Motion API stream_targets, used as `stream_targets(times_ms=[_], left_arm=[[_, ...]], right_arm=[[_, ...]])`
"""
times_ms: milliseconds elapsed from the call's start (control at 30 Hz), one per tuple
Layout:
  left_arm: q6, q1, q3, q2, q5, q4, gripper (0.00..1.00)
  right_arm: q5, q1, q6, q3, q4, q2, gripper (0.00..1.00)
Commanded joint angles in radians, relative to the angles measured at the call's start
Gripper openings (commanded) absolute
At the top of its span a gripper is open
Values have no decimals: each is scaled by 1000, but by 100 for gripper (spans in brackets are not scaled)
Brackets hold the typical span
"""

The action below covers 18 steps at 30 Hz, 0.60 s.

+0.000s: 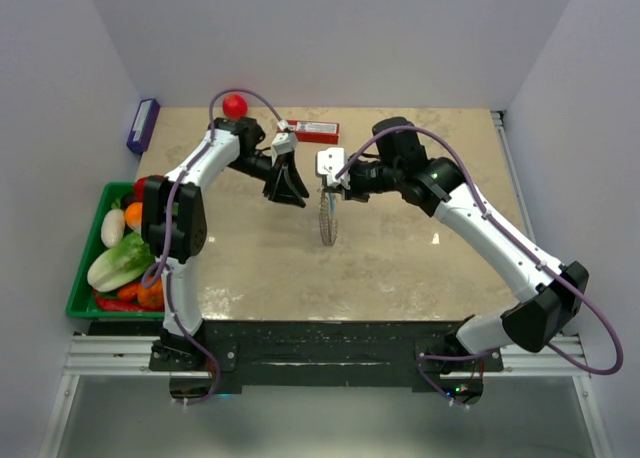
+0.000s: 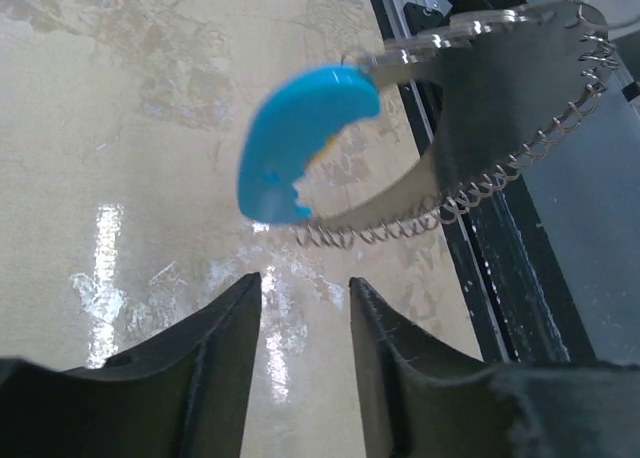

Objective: Remove the keys from the keyring

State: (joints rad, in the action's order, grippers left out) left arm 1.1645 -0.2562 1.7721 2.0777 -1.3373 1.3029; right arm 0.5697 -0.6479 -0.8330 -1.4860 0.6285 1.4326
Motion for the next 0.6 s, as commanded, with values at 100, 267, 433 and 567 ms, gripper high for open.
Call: stream_targets(times_ms=[100,267,433,567], left_arm=[[17,-31,23,-10,-43,9,72],[-15,-23,43,-1,-34,-11,74],[-14,-23,38,-7,-39,-10,74],[-58,-23,10,-25,-31,-59,76]], right_arm=[[22,-4,26,-36,-50,-38,0],[39,-2,0,-53,-13,-44,0],[65,-1,-5,-59,-1,-46,0],[87,-2,-8,-59,7,-40,0]])
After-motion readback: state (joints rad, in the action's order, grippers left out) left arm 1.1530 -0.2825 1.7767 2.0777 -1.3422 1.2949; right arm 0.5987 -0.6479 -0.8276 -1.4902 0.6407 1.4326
